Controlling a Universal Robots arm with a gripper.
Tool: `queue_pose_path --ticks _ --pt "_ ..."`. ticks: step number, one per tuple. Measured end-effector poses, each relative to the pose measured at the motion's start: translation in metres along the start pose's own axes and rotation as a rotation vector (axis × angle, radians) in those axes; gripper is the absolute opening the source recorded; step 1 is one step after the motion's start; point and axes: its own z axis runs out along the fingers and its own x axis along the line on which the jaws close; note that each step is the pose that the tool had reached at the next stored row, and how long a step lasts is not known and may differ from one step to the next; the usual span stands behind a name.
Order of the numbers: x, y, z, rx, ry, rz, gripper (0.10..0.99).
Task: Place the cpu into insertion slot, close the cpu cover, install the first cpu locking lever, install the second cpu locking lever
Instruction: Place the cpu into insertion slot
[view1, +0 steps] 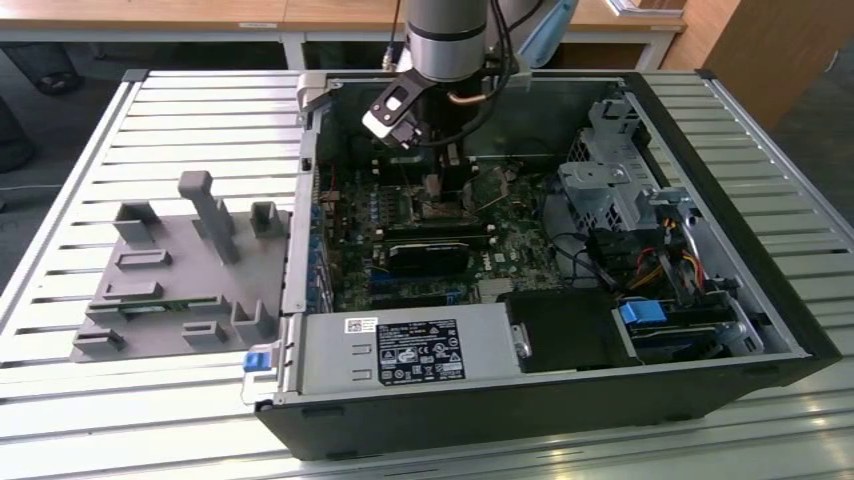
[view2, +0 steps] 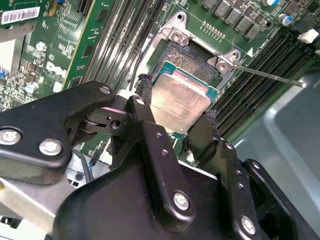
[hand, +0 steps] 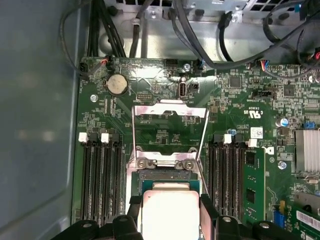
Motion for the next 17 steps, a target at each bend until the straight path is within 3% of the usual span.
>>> queue_pose_path --ticks 17 --pt "0.0005 -0.0022 0.0248 0.0 -0.0002 0.002 0.541"
